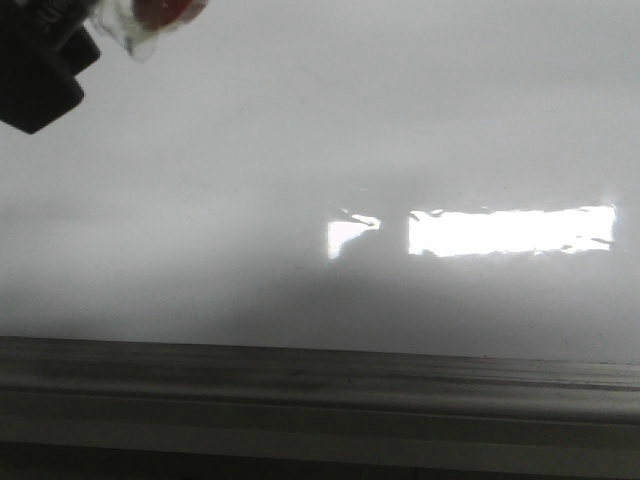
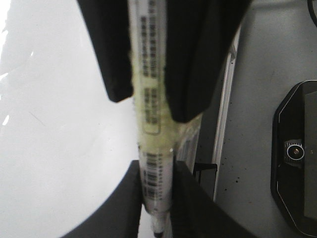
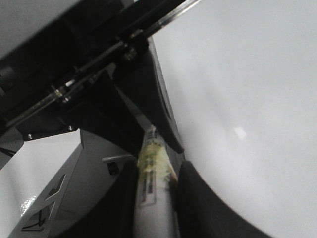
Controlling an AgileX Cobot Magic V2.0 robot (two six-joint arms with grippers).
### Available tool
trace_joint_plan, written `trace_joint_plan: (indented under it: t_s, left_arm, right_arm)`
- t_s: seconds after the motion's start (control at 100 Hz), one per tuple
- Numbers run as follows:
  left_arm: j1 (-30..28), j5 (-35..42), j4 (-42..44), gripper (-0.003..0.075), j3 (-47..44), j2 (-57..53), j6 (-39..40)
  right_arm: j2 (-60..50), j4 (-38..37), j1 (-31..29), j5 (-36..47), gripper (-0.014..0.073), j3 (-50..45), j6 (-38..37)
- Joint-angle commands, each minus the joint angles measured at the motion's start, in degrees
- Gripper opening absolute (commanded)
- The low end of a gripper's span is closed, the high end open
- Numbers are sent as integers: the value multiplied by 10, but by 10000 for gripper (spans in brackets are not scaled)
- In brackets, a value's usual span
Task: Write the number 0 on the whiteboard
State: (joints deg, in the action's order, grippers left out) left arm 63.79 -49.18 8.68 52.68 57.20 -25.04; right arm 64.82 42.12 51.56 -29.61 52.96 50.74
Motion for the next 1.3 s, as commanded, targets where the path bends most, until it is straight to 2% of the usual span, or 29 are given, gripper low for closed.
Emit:
trace_joint_plan:
  t_s: [0.0,0.17,0.24,0.31,0.43,0.54,0.65,0.8,0.95,1.1,1.2,1.29]
  left_arm:
    - [5,40,5,-20,14,-9,-3]
    - [5,41,5,-17,14,-11,24]
    - [5,41,1,15,14,-16,38]
    - [5,41,-15,100,14,-26,39]
    - [5,41,-52,298,14,-53,39]
    - [5,47,-87,383,14,-90,39]
    - [5,60,-109,378,14,-138,48]
    - [1,108,-87,328,-8,-224,141]
    - [-11,183,30,205,-80,-320,331]
    - [-31,190,146,107,-171,-404,503]
    - [-44,191,199,49,-217,-446,562]
    - [-53,192,207,-7,-238,-465,569]
  right_arm:
    - [-2,27,0,-3,-71,21,-1]
    - [2,27,0,-7,-68,21,-1]
    - [0,27,0,-3,-68,21,-1]
    - [-2,27,0,-3,-68,21,-1]
    - [-8,27,0,-8,-68,19,-1]
    - [-21,27,0,-8,-68,18,-1]
    - [-39,27,-5,-6,-67,6,-7]
    - [-86,24,-37,-1,-55,-34,-32]
    - [-157,24,-75,30,-55,-95,-47]
    - [-246,22,-111,62,-54,-150,-56]
    - [-291,6,-135,98,-54,-177,-56]
    - [-309,-14,-157,126,-54,-193,-56]
